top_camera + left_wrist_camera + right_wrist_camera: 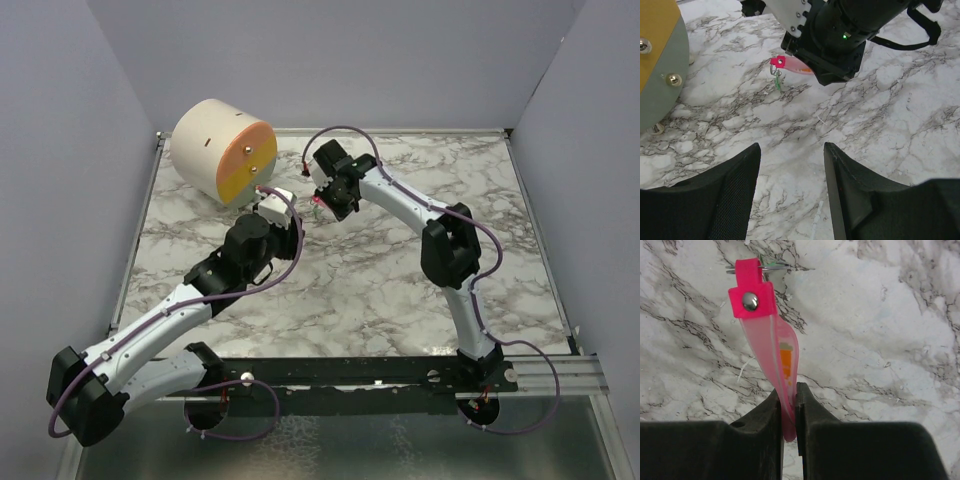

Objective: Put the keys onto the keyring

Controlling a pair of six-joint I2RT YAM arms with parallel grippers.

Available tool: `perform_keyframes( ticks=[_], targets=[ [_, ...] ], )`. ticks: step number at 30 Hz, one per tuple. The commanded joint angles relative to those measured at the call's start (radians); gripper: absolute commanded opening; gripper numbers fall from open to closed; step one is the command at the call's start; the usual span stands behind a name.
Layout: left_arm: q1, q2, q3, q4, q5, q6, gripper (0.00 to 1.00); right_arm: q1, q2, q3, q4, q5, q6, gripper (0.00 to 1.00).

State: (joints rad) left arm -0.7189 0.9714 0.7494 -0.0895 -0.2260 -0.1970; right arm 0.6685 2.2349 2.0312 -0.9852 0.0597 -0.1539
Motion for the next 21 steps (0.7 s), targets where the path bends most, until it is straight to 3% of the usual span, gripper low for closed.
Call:
perform_keyframes(
  ticks=[1,21],
  targets=[
    [0.011,-0.018,-0.01,0.033,-0.027,-0.01,0.56,0.006,-0.019,-0.041,0.098,-0.06,-0.016,0.01],
    [0.019,-0.017,-0.028,0.042,-0.027,-0.009,0.56,0.003,-0.12,-0.295,0.115,0.039,0.023,0.01]
  ],
)
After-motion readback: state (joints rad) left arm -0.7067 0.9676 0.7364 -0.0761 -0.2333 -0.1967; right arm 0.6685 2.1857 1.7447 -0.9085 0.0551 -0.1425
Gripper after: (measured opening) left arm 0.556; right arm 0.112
